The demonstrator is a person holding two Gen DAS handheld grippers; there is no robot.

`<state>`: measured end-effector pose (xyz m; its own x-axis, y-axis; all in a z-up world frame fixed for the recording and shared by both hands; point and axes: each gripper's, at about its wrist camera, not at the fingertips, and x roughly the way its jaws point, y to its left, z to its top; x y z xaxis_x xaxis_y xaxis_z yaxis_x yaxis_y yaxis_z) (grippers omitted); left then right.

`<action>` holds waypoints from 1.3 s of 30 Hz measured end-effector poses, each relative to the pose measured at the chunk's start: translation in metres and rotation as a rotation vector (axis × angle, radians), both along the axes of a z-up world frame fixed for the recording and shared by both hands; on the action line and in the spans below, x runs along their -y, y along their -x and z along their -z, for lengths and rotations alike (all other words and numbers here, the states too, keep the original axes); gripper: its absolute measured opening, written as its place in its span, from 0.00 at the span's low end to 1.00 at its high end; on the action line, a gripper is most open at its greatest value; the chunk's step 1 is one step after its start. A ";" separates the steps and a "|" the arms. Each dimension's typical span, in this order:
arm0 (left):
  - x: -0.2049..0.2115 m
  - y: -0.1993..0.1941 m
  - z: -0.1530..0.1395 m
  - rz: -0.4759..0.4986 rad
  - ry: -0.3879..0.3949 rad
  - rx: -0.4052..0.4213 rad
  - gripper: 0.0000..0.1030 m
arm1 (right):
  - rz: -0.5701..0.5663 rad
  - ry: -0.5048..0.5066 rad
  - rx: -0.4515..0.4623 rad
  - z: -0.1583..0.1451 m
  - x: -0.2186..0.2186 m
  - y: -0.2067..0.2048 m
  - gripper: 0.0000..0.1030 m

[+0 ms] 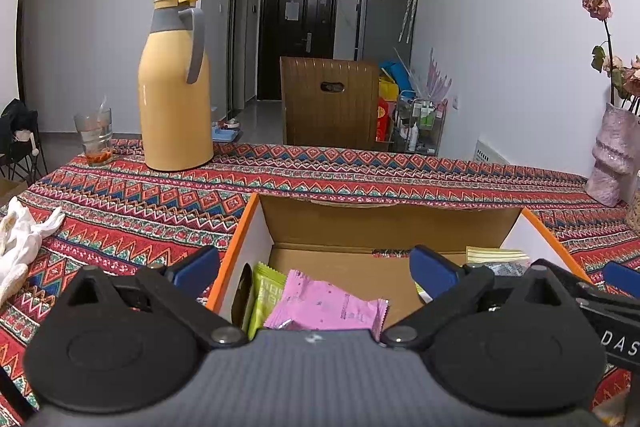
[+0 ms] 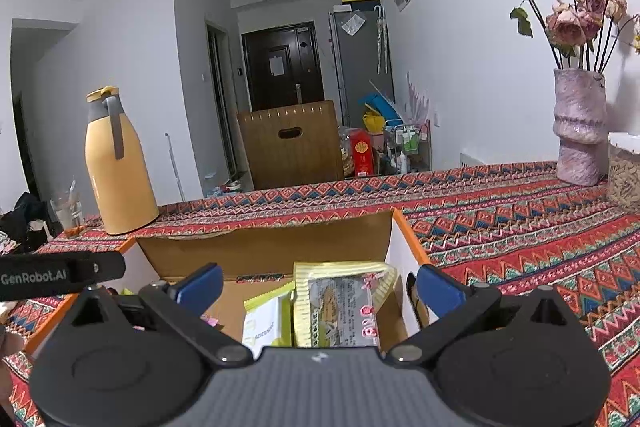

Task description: Organize snacks

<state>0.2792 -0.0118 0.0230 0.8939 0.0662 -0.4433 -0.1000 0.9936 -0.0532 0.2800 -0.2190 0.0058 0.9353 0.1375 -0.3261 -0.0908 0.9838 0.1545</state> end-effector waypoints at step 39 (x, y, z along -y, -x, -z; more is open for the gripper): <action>-0.022 0.157 -0.035 0.019 -0.041 0.062 1.00 | -0.043 0.070 0.058 -0.025 0.009 0.174 1.00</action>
<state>0.1224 0.0104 0.0580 0.9207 0.0656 -0.3846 -0.0784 0.9968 -0.0176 0.1056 -0.2278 0.0304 0.9466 0.1564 -0.2819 -0.1397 0.9871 0.0785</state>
